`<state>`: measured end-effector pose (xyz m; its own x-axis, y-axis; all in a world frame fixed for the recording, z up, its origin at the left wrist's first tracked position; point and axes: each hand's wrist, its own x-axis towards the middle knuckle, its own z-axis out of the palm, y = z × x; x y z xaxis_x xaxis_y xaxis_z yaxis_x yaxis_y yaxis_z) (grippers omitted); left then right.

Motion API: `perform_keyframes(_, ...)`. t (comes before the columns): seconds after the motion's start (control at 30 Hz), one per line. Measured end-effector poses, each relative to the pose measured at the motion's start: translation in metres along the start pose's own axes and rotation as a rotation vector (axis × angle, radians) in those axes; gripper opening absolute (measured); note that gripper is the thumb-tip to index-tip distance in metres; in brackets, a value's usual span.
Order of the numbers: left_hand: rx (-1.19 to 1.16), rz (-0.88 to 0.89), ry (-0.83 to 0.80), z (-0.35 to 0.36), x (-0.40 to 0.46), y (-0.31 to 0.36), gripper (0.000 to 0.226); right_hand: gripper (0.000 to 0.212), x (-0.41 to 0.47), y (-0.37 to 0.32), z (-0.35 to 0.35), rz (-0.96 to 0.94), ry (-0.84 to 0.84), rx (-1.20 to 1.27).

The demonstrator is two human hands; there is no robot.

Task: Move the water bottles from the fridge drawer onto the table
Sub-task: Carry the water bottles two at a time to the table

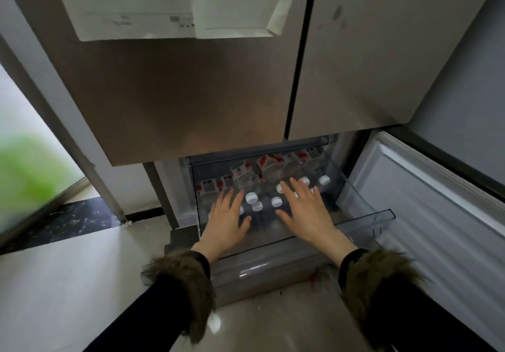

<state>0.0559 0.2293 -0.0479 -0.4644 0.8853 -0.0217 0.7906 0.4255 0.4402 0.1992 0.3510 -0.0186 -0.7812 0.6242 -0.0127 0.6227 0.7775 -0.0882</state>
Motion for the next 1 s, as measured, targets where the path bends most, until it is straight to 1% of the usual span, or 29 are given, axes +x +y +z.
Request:
perform_keyframes(0.07,-0.161,-0.087,0.000,0.010,0.016,0.000,0.061,0.065,0.018,0.008,0.007,0.000,-0.021,0.056)
perform_keyframes(0.13,-0.369,-0.236,-0.010,0.018,0.030,0.000,0.048,0.060,0.038,0.014,0.013,0.035,-0.069,0.156)
perform_keyframes(0.2,-0.608,-0.402,-0.007,0.026,0.044,0.000,0.036,0.049,0.059,0.019,0.020,0.100,-0.113,0.284)
perform_keyframes(0.27,-0.759,-0.502,-0.020,0.032,0.060,-0.001,0.029,0.038,0.078,0.022,0.025,0.189,-0.138,0.386)
perform_keyframes(0.4,-0.903,-0.622,-0.045,0.037,0.092,0.000,0.032,0.035,0.107,0.026,0.029,0.284,-0.216,0.466)
perform_keyframes(0.53,-1.097,-0.687,-0.049,0.038,0.108,0.003,0.014,0.037,0.125,0.027,0.037,0.390,-0.298,0.584)
perform_keyframes(0.63,-1.284,-0.775,-0.011,0.039,0.115,0.003,0.013,0.035,0.136,0.026,0.048,0.490,-0.294,0.677)
perform_keyframes(0.7,-1.320,-0.805,0.031,0.042,0.120,0.002,0.013,0.031,0.141,0.026,0.051,0.518,-0.295,0.730)
perform_keyframes(0.8,-1.310,-0.852,0.081,0.045,0.121,0.003,0.013,0.029,0.141,0.029,0.050,0.520,-0.291,0.803)
perform_keyframes(0.87,-1.292,-0.866,0.157,0.045,0.118,0.004,0.006,0.030,0.137,0.032,0.045,0.505,-0.282,0.835)
perform_keyframes(0.93,-1.219,-0.872,0.239,0.044,0.112,0.004,0.005,0.027,0.128,0.034,0.038,0.469,-0.275,0.853)
perform_keyframes(1.0,-1.141,-0.885,0.304,0.041,0.103,0.006,0.016,0.026,0.117,0.037,0.030,0.423,-0.245,0.840)
